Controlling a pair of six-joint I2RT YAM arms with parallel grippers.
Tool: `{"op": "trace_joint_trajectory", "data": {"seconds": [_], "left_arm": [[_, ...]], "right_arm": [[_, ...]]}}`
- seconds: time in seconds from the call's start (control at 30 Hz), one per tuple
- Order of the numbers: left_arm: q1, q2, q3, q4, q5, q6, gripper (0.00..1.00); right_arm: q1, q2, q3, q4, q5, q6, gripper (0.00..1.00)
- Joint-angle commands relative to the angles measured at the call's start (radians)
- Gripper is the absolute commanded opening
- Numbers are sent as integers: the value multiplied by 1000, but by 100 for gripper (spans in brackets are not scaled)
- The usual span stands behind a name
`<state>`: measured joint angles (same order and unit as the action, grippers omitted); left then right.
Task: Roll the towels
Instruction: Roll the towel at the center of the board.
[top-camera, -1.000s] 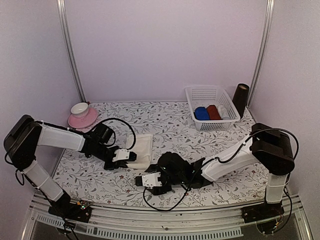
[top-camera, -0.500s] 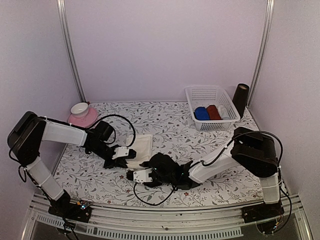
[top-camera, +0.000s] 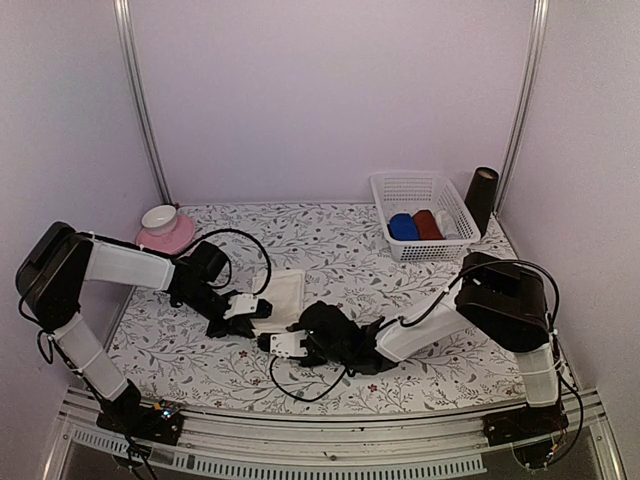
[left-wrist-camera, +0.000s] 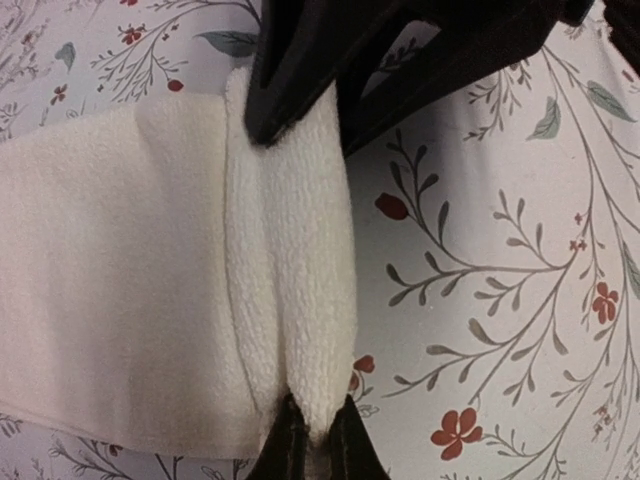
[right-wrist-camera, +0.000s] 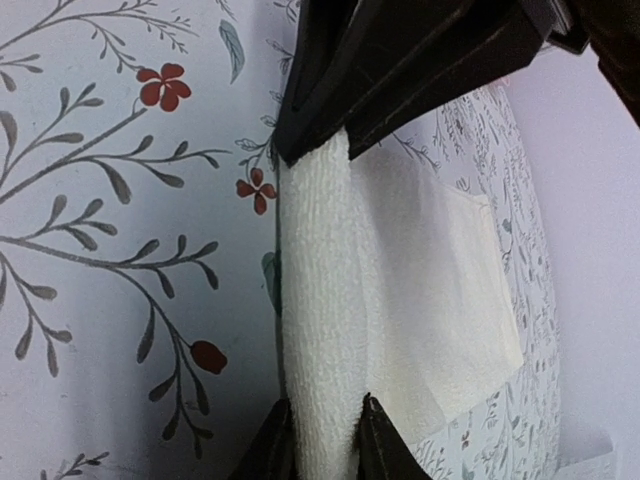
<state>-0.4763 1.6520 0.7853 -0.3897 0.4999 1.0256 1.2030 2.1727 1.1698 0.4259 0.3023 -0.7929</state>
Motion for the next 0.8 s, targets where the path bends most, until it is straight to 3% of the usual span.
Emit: {"op": "trace_joint_trajectory", "data": {"seconds": [0.0,0.13,0.43,0.6,0.77], "left_arm": [[6,35,-11,-129,-11,15,0],[8,12,-8,-146,-13,21,11],[14,-76,-32,-176,-3,35,25],[15,-109,-59,-139,-1,12,23],[18,-140,-84,-103,-5,-2,13]], "right_arm": [[-5,24,8,-111,-62,17,12],[-4,-5,21,-196,-149,75,4],[-30,-36,88,-421,-394,251,3],[-58,-11,170,-540,-506,335,3],[-97,17,244,-628,-629,397,3]]}}
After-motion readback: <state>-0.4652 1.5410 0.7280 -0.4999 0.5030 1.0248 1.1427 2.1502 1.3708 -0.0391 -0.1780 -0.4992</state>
